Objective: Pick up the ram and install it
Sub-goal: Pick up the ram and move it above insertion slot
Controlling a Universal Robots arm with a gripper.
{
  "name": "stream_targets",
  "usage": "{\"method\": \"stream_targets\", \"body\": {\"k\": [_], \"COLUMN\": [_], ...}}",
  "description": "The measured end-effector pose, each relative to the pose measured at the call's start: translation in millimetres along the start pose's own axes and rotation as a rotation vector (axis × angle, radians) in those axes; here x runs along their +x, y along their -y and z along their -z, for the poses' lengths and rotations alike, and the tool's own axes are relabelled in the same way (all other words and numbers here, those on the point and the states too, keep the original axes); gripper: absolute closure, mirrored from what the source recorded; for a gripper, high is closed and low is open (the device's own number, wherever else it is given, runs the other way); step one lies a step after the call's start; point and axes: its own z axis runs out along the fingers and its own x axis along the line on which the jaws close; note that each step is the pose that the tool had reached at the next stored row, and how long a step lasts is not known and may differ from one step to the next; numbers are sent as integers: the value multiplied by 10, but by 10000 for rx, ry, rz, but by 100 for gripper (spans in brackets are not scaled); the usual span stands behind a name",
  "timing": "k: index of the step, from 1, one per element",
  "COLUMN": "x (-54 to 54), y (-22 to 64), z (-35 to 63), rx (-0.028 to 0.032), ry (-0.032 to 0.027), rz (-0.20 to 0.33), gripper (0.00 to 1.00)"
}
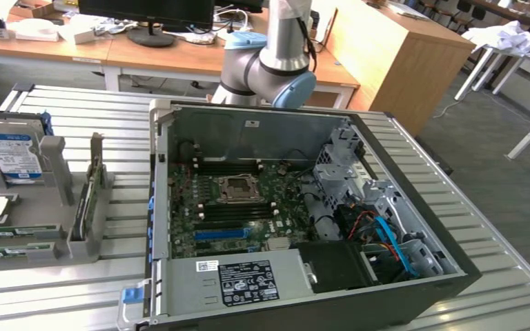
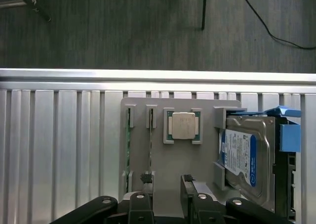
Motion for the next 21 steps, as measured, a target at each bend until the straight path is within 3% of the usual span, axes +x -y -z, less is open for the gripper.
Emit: {"method": "stream_targets", "body": {"k": [21], "x": [13], "y": [18], "z": [-410], "rx": [2], "ry": [0], "rz": [0], "gripper": [64]}}
